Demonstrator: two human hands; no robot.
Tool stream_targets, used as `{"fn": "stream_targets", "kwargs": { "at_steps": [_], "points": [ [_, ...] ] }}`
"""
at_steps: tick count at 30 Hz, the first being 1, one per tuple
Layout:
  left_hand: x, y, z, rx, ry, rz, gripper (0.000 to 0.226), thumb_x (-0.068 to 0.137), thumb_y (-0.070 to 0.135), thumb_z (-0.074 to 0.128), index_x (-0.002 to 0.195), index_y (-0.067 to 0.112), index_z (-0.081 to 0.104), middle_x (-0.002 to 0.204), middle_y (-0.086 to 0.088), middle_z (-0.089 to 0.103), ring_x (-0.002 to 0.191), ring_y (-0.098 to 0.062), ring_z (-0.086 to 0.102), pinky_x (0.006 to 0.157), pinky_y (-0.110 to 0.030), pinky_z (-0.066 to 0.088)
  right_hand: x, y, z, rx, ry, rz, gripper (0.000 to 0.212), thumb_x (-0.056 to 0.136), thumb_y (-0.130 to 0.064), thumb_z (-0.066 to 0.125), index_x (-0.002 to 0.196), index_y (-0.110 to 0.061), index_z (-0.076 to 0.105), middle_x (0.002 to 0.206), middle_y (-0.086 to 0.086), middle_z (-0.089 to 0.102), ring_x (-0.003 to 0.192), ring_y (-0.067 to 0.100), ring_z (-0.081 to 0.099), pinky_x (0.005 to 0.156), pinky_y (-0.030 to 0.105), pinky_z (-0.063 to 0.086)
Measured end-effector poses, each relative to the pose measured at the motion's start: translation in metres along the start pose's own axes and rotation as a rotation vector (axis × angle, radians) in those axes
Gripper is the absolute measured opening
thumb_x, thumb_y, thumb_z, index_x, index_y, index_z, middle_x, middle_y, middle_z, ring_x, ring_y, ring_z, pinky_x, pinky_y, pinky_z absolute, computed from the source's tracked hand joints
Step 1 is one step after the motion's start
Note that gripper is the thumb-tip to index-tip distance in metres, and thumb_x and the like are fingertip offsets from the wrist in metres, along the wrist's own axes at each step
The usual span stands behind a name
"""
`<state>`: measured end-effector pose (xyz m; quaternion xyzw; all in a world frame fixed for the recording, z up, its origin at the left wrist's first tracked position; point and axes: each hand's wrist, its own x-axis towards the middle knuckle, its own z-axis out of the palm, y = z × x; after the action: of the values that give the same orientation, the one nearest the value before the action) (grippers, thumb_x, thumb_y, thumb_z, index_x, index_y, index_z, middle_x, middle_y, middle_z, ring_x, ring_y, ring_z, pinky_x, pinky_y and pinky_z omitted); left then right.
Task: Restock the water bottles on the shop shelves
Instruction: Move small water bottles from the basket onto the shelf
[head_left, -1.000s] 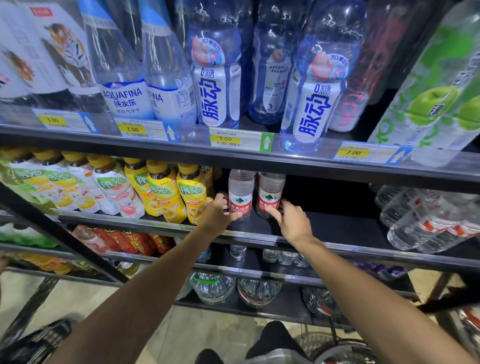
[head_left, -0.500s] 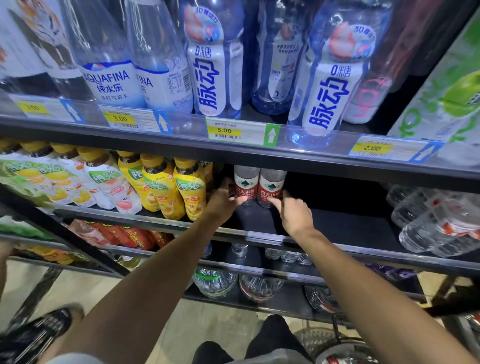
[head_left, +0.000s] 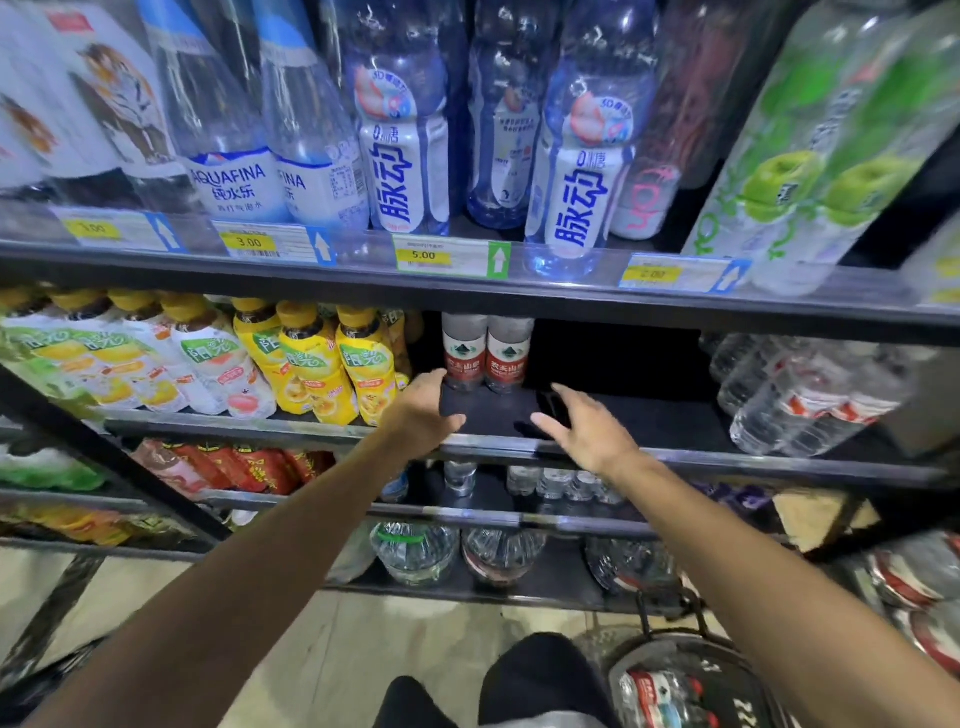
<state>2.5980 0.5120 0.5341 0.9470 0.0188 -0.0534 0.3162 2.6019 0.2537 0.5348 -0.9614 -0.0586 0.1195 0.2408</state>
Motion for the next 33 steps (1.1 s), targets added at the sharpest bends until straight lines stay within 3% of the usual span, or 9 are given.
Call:
{"fn": "stream_targets", "kwargs": {
  "at_steps": [6, 10, 13, 17, 27, 33],
  "points": [
    [-0.054, 0.015, 0.005, 0.255, -0.055, 0.427, 0.075, 0.086, 0.031, 0.078, 0.149, 0.005, 0.046, 0.153, -0.015, 0.048, 0.144, -0.033, 0.042, 0.122, -0.038, 0.027, -0.084, 0.029, -0.018, -0.097, 0.04, -0.085, 0.069, 0.101, -0.049, 0.056, 0.157, -0.014, 0.036, 0.162, 0.008, 0.036, 0.153, 0.024, 0.023, 0.123, 0.029, 0.014],
    [-0.085, 0.034, 0.021, 0.442, -0.115, 0.611, 0.078, 0.085, 0.037, 0.078, 0.15, 0.007, 0.046, 0.157, -0.014, 0.043, 0.148, -0.038, 0.036, 0.124, -0.048, 0.025, -0.14, 0.054, -0.019, -0.165, 0.067, -0.127, 0.07, 0.102, -0.048, 0.055, 0.158, -0.013, 0.034, 0.164, 0.006, 0.033, 0.155, 0.027, 0.022, 0.127, 0.033, 0.012],
    [-0.104, 0.056, 0.044, 0.561, -0.193, 0.634, 0.081, 0.092, 0.051, 0.065, 0.158, 0.017, 0.031, 0.167, -0.003, 0.024, 0.156, -0.029, 0.017, 0.127, -0.044, 0.013, -0.183, 0.085, -0.012, -0.197, 0.047, -0.09, 0.069, 0.102, -0.048, 0.054, 0.158, -0.012, 0.033, 0.164, 0.006, 0.032, 0.155, 0.025, 0.022, 0.128, 0.033, 0.011],
    [-0.134, 0.102, 0.093, 0.608, -0.361, 0.65, 0.08, 0.098, 0.057, 0.049, 0.162, 0.024, 0.015, 0.171, 0.002, 0.007, 0.157, -0.023, 0.0, 0.128, -0.041, 0.001, -0.262, 0.147, 0.002, -0.147, 0.05, 0.041, 0.071, 0.102, -0.056, 0.047, 0.16, -0.02, 0.029, 0.167, 0.003, 0.027, 0.155, 0.022, 0.018, 0.126, 0.032, 0.007],
    [-0.286, 0.236, 0.316, 0.695, -0.702, 1.017, 0.079, 0.098, 0.058, 0.05, 0.161, 0.021, 0.021, 0.168, -0.003, 0.02, 0.156, -0.023, 0.016, 0.127, -0.036, 0.012, -0.561, 0.32, 0.054, 0.092, 0.054, 0.596, 0.073, 0.103, -0.059, 0.041, 0.159, -0.014, 0.028, 0.163, 0.01, 0.033, 0.149, 0.029, 0.027, 0.121, 0.034, 0.02],
    [-0.325, 0.277, 0.396, 0.74, -0.878, 1.085, 0.074, 0.099, 0.044, 0.055, 0.161, 0.022, 0.022, 0.168, 0.0, 0.019, 0.156, -0.021, 0.016, 0.127, -0.04, 0.015, -0.627, 0.352, 0.079, 0.254, 0.124, 0.796, 0.071, 0.102, -0.057, 0.047, 0.157, -0.015, 0.034, 0.159, 0.011, 0.041, 0.146, 0.03, 0.035, 0.117, 0.036, 0.029]
  ]
}}
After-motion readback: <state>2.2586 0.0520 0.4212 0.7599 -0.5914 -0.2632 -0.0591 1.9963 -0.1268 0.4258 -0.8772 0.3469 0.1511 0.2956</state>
